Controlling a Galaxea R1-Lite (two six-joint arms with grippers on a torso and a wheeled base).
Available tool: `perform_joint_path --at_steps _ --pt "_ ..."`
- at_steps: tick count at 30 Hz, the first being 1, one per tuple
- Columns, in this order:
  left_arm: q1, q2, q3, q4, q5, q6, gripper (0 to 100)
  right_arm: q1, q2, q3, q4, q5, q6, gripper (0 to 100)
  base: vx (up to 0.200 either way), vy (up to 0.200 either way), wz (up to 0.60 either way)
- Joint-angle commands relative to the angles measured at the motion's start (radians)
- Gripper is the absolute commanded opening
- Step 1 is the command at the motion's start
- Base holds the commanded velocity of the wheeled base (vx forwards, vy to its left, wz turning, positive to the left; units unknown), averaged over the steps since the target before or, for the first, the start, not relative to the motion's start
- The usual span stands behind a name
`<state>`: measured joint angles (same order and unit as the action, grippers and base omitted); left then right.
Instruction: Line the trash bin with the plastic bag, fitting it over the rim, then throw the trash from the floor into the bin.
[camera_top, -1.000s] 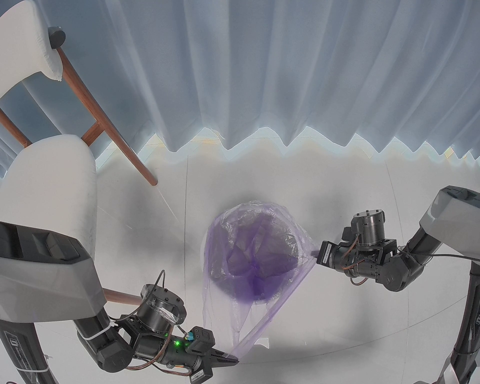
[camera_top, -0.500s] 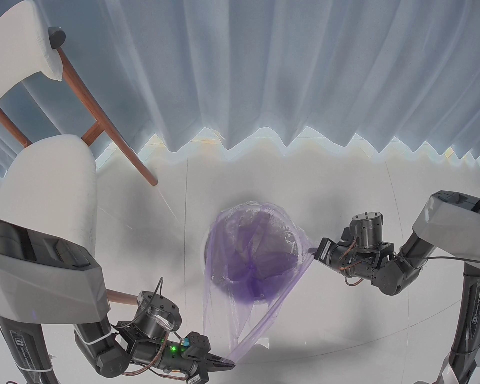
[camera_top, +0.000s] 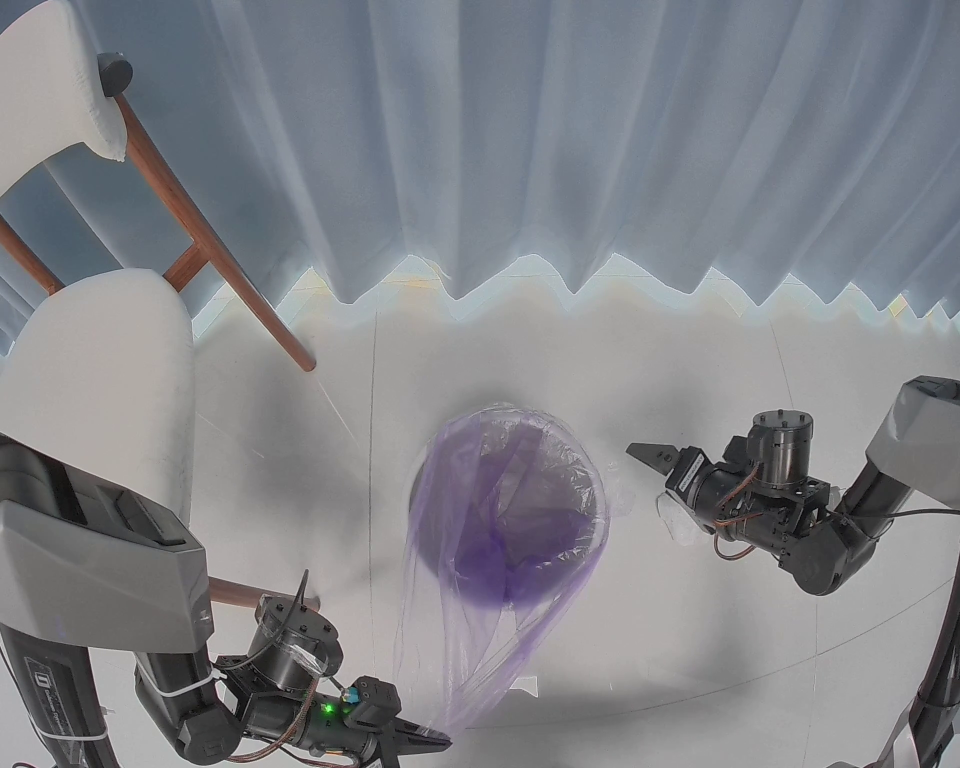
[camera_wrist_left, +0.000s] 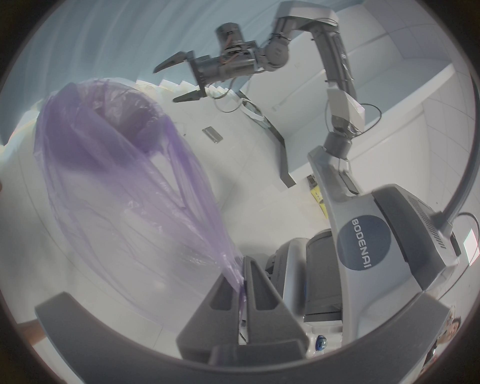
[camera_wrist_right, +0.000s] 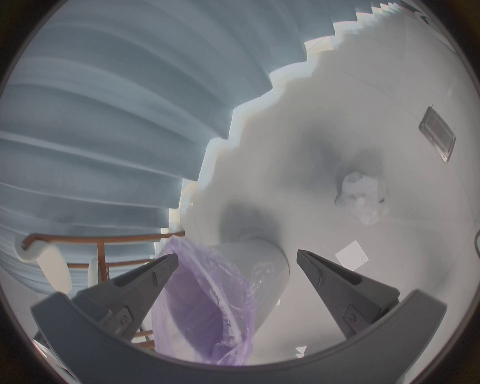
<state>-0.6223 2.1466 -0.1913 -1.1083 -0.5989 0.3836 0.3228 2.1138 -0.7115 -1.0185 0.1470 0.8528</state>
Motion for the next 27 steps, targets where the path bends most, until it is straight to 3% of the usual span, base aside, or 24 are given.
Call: perform_joint_path --at_steps 1,7,15,27 --pt "0.013 0.01 0.004 -0.045 0.028 -0.046 0 -0.028 -0.101 0.044 -0.02 0.005 0.006 100 0.0 0.0 0.0" --pt "0.023 0.039 0.006 -0.165 0.096 -0.127 0 -0.057 -0.14 0.067 -0.123 0.005 0.006 100 0.0 0.0 0.0" --pt "0.027 0.154 0.052 -0.384 0.1 -0.181 0 -0.068 -0.296 0.07 -0.126 0.005 0.014 100 0.0 0.0 0.0" --pt "0.081 0.157 0.115 -0.439 0.099 -0.201 0 -0.108 -0.474 0.066 -0.124 0.006 0.017 100 0.0 0.0 0.0"
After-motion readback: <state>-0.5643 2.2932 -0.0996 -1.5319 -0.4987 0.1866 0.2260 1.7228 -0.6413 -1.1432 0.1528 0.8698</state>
